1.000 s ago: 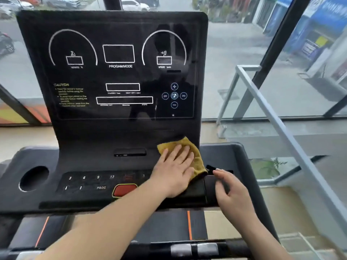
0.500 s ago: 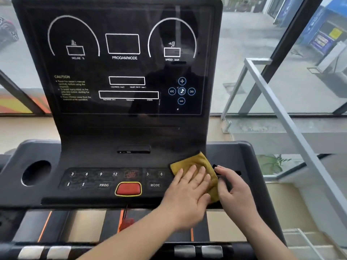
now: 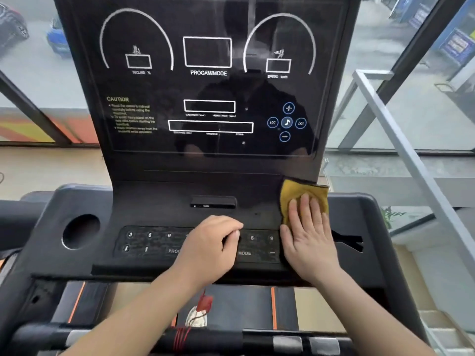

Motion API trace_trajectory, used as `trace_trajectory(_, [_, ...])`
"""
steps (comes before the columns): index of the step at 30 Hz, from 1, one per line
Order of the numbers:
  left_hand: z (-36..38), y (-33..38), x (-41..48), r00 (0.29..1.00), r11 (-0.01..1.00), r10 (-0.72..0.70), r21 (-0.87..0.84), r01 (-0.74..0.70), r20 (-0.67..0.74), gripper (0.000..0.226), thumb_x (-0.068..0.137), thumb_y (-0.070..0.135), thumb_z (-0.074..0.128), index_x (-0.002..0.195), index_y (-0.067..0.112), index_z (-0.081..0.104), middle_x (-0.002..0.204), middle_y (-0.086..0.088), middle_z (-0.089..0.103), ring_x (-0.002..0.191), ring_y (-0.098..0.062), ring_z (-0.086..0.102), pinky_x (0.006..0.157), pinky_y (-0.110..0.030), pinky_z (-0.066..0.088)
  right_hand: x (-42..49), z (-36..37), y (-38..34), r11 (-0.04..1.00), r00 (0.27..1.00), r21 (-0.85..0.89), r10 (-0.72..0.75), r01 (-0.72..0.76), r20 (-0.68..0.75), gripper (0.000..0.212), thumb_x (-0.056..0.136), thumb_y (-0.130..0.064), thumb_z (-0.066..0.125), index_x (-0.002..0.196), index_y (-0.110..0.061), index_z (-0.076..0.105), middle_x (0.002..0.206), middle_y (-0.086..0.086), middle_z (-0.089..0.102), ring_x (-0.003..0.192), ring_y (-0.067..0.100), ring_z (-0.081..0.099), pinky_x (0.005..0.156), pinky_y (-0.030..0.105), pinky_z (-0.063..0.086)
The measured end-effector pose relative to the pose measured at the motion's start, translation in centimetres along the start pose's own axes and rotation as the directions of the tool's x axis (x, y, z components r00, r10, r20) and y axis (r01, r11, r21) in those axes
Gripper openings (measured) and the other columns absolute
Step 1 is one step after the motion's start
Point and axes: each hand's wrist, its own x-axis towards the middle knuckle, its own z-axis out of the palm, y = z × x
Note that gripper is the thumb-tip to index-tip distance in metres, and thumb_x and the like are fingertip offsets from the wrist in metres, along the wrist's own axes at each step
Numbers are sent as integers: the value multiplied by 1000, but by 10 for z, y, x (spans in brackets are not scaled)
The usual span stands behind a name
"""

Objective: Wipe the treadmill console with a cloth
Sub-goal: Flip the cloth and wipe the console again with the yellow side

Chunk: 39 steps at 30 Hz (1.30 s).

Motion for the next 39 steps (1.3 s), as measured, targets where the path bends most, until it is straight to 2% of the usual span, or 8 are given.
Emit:
trace_trajectory(5, [-29,-24,-10,1000,1000,-14,9,14,2,25,93,20,57,108,17,77,105,12,74,105,-4,62,96,-5,37,-32,20,-55,988,988,6,-153,153,-11,67,102,-51,22,162,-22,23,170,5,7,158,29,8,124,48,4])
trace_trajectory(8, [-40,-38,-13,1000,1000,-11,-2,11,1,25,93,19,57,107,15,77,104,10,75,103,-6,63,95,-11,41,-35,18,-49,949,949,-40,-308,312,73,62,103,-59,12,161,-37,16,170,-6,2,159,21,3,125,43,0])
trace_trajectory(13, [-46,-54,-14,1000,999,10,-31,-9,20,23,93,17,58,106,14,77,101,8,75,99,-9,64,93,-13,42,-7,4,-47,989,990,-43,140,-139,19,75,91,-66,1,160,-37,-6,168,-1,-21,157,22,-16,126,41,-12])
trace_trajectory(16, [-49,-61,-14,999,999,13,-43,-11,40,23,93,17,58,105,14,77,101,9,75,99,-8,63,92,-8,40,-24,15,-87,979,979,9,203,-204,12,77,92,-64,2,161,-30,-8,166,2,-25,157,25,-19,125,42,-14])
trace_trajectory(23, [-54,-80,-17,999,997,37,-76,-34,40,25,93,20,57,106,15,78,102,10,75,99,-5,62,94,-2,36,-63,19,-138,994,995,81,63,-70,80,70,92,-67,-5,156,-42,-13,163,-13,-30,150,11,-34,126,40,-14])
trace_trajectory(28, [-71,-100,-25,997,995,17,-94,-24,-76,27,95,23,54,103,15,79,99,8,75,97,-6,65,94,-13,46,-60,24,-191,970,972,147,-211,195,100,66,100,-59,21,159,-33,25,168,-9,3,158,17,-1,124,38,2])
trace_trajectory(36, [-119,-157,-62,968,994,-104,7,109,-230,29,90,2,59,106,17,77,108,8,72,100,-9,64,93,-20,52,-31,37,-287,856,826,271,-504,439,253,75,97,-50,34,162,-35,1,171,-12,-11,155,11,-23,127,41,-13])
trace_trajectory(39, [-120,-171,-75,962,987,-146,32,157,-233,42,86,6,50,118,15,76,123,2,73,112,-17,67,97,-38,58,-6,23,-305,764,747,551,-573,336,338,71,91,-27,51,158,-34,30,169,-13,19,157,8,0,127,34,-5])
